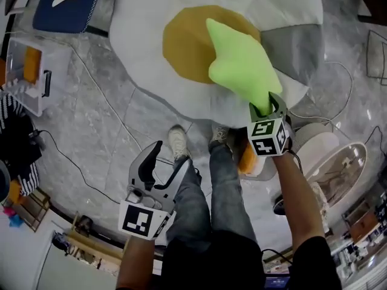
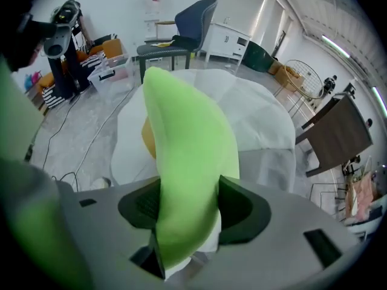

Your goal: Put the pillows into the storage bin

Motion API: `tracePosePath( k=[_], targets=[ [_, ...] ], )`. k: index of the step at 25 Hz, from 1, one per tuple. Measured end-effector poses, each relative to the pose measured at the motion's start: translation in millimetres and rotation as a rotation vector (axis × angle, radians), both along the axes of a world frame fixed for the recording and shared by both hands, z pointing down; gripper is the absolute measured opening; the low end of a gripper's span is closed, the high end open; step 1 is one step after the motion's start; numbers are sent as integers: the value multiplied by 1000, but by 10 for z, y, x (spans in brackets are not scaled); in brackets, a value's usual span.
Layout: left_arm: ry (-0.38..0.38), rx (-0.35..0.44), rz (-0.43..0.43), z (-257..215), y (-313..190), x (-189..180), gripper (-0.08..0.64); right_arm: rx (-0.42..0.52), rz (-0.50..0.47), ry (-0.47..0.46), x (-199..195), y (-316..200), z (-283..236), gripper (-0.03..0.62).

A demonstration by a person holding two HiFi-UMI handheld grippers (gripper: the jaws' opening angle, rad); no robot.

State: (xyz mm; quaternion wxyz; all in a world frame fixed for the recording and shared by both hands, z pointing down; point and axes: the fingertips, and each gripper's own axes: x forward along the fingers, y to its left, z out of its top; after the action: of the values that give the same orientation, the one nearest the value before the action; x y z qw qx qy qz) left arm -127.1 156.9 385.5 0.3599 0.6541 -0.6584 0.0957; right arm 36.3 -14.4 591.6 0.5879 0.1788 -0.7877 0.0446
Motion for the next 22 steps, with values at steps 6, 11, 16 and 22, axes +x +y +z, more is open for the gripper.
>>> tracePosePath(
  k=[6,11,16,22],
  targets=[
    [-1,55,144,-192,-227,227,282,11,137,-4,647,250,-514,259],
    [-2,64,241,-263,-241,386,281,24,270,-13,1162,601,-895,261],
    [10,64,352,-358,-289,618,281,43,420,-27,1598,934,-1078,261],
    [-11,80,514,-376,-328,1005,281,16,596,-67,2016,1362,-1176,261]
  ],
)
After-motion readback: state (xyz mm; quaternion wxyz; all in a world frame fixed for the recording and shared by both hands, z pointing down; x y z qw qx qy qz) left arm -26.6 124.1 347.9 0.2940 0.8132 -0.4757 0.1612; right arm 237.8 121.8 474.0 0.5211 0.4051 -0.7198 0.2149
